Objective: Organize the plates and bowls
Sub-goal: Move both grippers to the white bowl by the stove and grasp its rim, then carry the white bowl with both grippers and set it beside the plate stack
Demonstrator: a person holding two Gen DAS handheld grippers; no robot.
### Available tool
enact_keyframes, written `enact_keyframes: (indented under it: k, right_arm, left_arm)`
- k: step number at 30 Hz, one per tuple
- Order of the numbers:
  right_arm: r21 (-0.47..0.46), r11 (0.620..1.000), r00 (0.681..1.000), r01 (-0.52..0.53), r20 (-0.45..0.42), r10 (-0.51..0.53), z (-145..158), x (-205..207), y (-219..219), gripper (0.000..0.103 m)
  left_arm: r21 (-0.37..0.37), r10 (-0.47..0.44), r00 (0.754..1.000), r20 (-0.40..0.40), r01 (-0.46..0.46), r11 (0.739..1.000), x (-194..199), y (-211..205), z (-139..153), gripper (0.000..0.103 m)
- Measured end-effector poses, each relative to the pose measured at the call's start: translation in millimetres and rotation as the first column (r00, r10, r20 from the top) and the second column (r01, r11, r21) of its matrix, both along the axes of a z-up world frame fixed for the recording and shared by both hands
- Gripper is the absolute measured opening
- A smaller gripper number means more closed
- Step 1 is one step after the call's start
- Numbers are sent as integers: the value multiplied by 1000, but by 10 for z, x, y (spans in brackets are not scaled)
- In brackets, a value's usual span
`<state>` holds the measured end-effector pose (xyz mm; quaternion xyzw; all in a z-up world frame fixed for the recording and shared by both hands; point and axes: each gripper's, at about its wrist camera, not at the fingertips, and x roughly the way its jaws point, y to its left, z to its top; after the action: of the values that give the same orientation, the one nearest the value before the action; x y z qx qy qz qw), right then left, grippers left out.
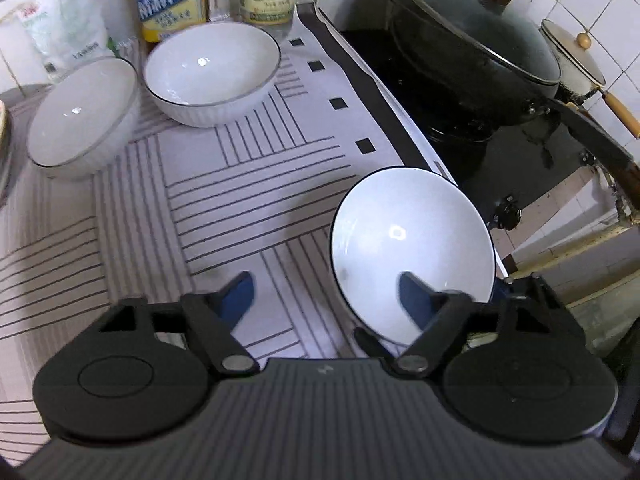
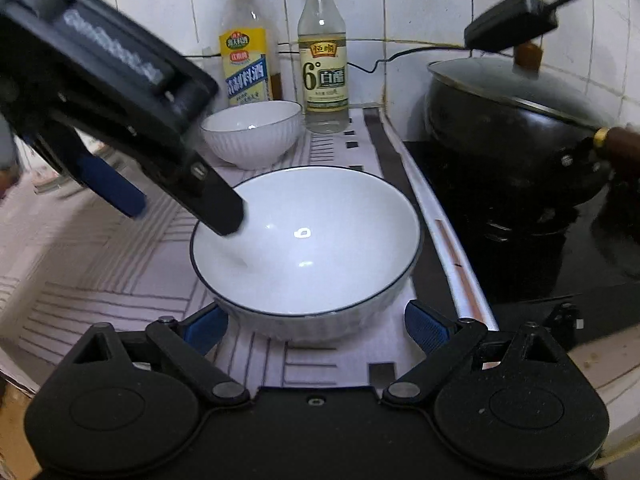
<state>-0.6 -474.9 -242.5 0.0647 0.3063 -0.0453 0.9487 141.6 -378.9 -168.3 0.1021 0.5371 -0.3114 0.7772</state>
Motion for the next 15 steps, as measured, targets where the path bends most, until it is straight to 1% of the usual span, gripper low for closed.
enact_keyframes:
  k: [1, 2, 3, 5, 7, 8, 12, 15]
  right_arm:
    - [12, 1000, 1000, -3, 12, 3, -15, 15, -7, 97]
    - [20, 1000, 1000, -7, 22, 6, -34, 28, -9, 97]
    - [27, 1000, 999, -8, 35, 7, -57, 43, -9, 97]
    - [41, 999, 998, -4, 56, 2, -93, 64, -3, 97]
    - [44, 999, 998, -2, 65, -1, -97, 93, 12, 98]
    - [45, 999, 998, 1, 61, -3, -90, 105, 22, 98]
    - [55, 998, 999, -10, 48, 7, -55, 140, 62, 97]
    - [49, 998, 999, -31, 45, 28, -18, 178, 103, 97]
  left_arm:
    - [-3, 2, 1000, -14, -2, 1000, 23, -17, -43, 58]
    - [-7, 3, 1000, -26, -4, 1000, 49, -26, -89, 51]
    - [-8, 8, 999, -38, -9, 1000, 67, -30, -129, 41]
    - [-1, 11, 998, -56, -11, 1000, 91, -38, -189, 25]
    - [-21, 18, 998, -68, -20, 1000, 100, -16, -193, 18]
    - [-29, 19, 997, -73, -21, 999, 101, -10, -188, 13]
    - [-11, 29, 998, -61, -30, 999, 100, 24, -157, 12]
    - [-11, 56, 996, -65, -56, 998, 117, 129, -116, 12]
